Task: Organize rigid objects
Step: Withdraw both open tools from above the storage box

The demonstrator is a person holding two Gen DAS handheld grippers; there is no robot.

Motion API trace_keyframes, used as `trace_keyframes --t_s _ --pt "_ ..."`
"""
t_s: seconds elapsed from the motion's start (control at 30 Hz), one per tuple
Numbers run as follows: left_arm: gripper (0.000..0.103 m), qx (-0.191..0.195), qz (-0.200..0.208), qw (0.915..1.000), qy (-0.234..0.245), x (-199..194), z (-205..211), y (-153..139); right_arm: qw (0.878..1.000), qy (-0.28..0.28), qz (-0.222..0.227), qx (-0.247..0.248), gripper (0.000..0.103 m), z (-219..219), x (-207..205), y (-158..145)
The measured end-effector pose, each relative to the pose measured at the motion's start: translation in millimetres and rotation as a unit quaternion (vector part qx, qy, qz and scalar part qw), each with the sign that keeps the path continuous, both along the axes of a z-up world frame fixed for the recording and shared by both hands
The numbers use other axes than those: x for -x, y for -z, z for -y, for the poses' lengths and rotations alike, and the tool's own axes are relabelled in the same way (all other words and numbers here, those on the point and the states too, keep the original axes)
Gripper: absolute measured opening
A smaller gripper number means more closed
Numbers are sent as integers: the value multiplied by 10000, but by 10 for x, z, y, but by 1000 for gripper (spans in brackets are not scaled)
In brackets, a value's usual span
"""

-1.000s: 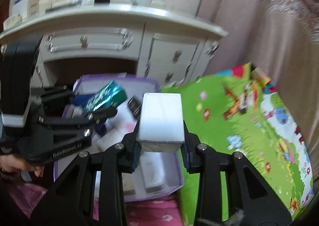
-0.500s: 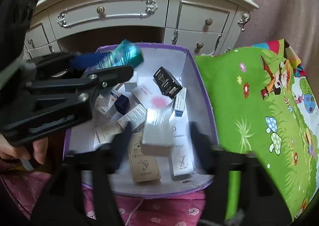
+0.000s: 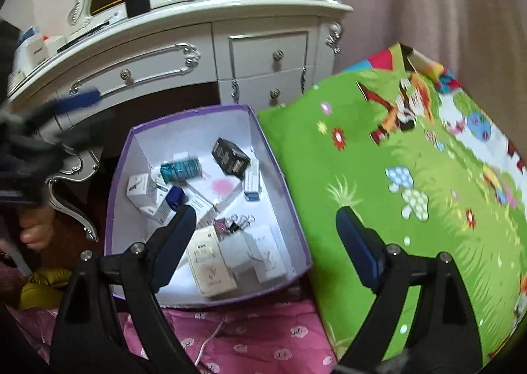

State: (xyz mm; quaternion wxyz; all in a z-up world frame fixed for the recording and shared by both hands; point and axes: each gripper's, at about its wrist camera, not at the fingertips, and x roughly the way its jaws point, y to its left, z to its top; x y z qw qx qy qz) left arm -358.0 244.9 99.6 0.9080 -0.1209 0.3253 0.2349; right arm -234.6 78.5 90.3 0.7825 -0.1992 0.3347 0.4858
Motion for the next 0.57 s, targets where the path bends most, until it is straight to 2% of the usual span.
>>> trace_keyframes --t_s 0.03,0.07,0.1,0.13,0.23,0.3,0.37,0.47,0.57 --pt "103 -33 -391 9988 -289 -74 -73 140 10000 18 1 57 89 14 0 31" --pt "103 -202 -606 9967 -496 -106 -95 214 9999 33 21 130 89 25 16 64" --pt "103 -603 -848 9916 -767 -137 -93 293 9998 38 46 199 89 25 24 96" --pt "103 -946 -1034 9857 -932 -156 -77 351 9996 49 58 260 89 28 31 120" --pt "103 -1383 -1391 9738 -1146 -193 -35 449 9994 13 10 356 89 14 50 181" --pt "103 -1370 -1461 9741 -1047 -225 -11 487 9991 -44 68 418 89 -14 95 208" --pt "103 -1167 -1474 9768 -1022 -191 -38 515 9986 -124 185 485 89 -47 158 223" --pt "103 -666 -1552 9814 -910 -188 -82 616 9974 -264 300 608 89 -98 251 242" --pt "103 -520 -1595 9820 -873 -177 -33 693 9949 -336 377 869 89 -160 324 268"
